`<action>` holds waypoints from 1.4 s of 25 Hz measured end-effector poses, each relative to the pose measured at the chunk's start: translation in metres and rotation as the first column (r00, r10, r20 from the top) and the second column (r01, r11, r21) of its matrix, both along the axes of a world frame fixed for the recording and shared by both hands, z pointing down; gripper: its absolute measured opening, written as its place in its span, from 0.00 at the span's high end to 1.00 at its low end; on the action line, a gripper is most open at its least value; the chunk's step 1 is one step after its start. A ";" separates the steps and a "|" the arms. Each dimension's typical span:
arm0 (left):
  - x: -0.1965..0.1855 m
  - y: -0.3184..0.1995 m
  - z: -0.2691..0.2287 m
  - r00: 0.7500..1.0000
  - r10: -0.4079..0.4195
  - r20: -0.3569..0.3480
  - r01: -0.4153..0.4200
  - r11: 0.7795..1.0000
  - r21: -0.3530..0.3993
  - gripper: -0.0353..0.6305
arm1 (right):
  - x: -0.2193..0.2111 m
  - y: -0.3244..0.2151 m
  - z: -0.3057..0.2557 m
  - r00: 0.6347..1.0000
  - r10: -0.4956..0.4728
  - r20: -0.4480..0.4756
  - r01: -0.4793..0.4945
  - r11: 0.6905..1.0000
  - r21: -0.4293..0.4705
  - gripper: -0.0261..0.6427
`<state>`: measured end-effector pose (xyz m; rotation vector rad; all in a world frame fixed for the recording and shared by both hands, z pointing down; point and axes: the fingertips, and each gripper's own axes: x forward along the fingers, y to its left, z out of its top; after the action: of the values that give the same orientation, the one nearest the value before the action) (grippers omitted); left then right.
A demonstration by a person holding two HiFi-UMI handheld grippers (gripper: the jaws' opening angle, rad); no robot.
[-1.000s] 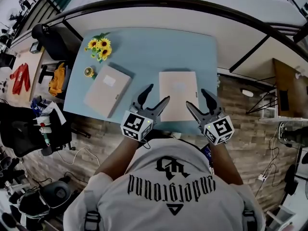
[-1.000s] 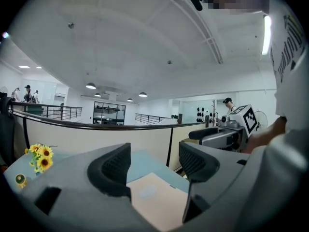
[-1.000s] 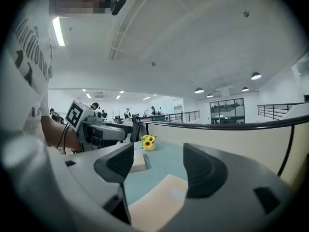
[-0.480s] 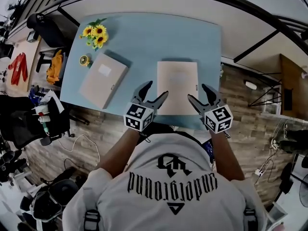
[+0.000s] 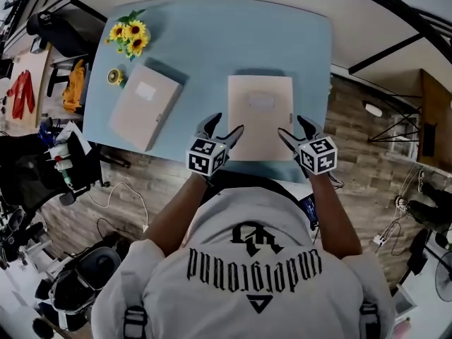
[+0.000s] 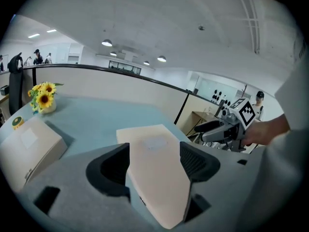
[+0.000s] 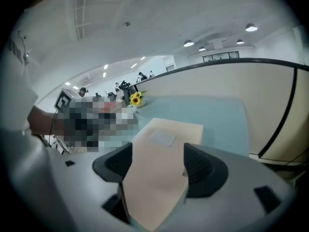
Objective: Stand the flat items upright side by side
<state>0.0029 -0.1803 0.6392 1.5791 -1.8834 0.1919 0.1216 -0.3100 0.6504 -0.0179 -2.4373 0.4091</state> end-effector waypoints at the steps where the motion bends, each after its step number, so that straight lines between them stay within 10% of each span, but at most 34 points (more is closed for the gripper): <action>1: -0.001 0.000 0.010 1.000 -0.004 -0.010 0.003 1.000 -0.015 0.44 | -0.001 -0.003 0.010 1.000 0.003 -0.018 -0.003 1.000 -0.008 0.46; 18: -0.005 -0.004 0.122 0.975 -0.075 -0.210 0.026 0.973 -0.228 0.43 | 0.005 -0.015 0.115 0.967 0.040 -0.253 -0.098 0.970 -0.223 0.42; 35: 0.004 -0.006 0.145 0.930 -0.082 -0.359 -0.020 0.962 -0.271 0.46 | 0.006 -0.010 0.131 0.950 0.017 -0.312 -0.114 0.949 -0.295 0.47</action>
<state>0.0073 -0.1864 0.7839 1.2947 -1.5180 0.1226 0.1273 -0.3201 0.7819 -0.0066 -2.0517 0.7647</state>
